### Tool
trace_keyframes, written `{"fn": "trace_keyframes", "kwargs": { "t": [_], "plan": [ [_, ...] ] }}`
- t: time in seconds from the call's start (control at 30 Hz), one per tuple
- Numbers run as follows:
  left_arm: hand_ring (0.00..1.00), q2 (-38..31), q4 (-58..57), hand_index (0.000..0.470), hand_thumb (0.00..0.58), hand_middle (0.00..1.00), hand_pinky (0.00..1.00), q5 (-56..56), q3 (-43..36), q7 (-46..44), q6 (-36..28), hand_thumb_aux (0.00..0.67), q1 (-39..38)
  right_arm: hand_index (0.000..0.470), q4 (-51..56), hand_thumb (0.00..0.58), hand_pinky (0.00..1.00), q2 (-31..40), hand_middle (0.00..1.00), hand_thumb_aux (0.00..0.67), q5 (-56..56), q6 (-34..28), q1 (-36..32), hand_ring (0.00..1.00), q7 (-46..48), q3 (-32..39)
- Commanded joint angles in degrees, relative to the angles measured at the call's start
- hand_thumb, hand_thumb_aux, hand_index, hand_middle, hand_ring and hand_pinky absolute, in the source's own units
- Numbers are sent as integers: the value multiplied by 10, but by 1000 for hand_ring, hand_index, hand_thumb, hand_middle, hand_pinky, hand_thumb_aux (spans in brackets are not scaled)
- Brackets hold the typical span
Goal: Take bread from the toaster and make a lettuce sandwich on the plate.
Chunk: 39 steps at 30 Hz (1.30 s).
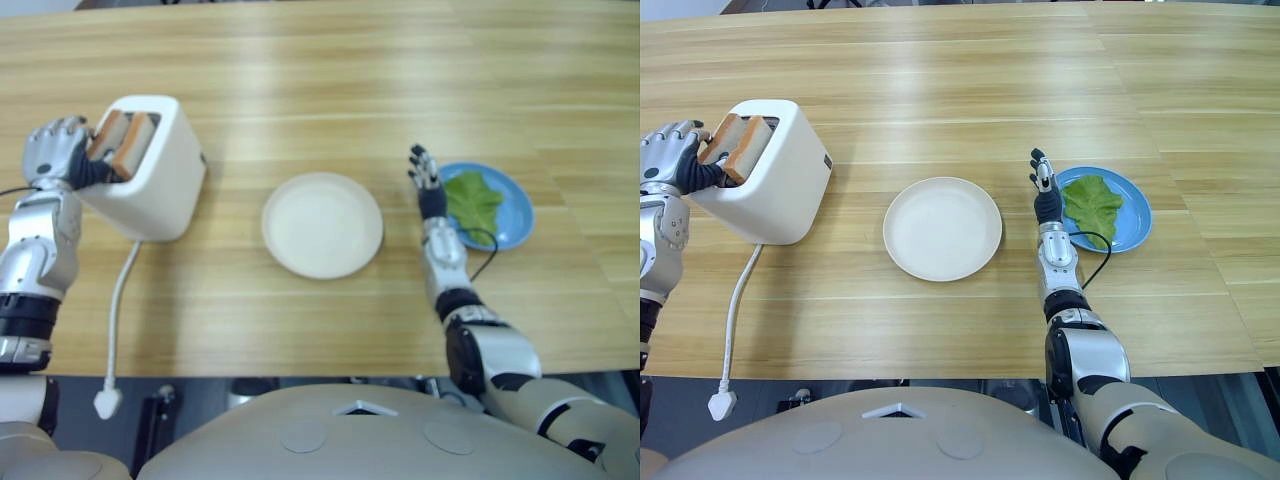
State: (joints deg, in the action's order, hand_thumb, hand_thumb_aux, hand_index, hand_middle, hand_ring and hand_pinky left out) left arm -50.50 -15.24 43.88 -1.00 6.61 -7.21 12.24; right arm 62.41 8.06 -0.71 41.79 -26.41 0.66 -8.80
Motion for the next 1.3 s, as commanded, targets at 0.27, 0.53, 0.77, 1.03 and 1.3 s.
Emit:
{"fn": "trace_keyframes", "kwargs": {
  "t": [0.27, 0.53, 0.77, 1.03, 1.3],
  "plan": [
    [1000, 35, 130, 460, 580, 1000, 1000, -92, 147, 118, 67, 670, -30, 0, 7, 0, 0, -3, 0, 0, 8, -18, 9, 0, -3, 4],
    [1000, 96, 252, 460, 580, 1000, 1000, -272, 343, 132, 182, 670, -46, 0, 9, 0, 0, -7, 0, 0, 12, -22, 10, 0, -4, 6],
    [1000, 178, 293, 460, 580, 1000, 1000, -470, 257, -9, 195, 670, -9, 0, 9, 0, 0, -6, 0, 0, 13, -26, 8, 0, -4, 6],
    [1000, 381, 155, 460, 580, 1000, 1000, -518, 28, -134, 147, 670, 23, 0, 2, 0, 0, -3, 0, 0, 12, -28, 8, 0, -11, 4],
    [1000, 461, -71, 460, 580, 1000, 1000, -439, -63, -152, 194, 670, 55, 0, -15, 0, 0, 6, 0, 0, 7, -24, 19, 0, -15, -2]
  ]
}}
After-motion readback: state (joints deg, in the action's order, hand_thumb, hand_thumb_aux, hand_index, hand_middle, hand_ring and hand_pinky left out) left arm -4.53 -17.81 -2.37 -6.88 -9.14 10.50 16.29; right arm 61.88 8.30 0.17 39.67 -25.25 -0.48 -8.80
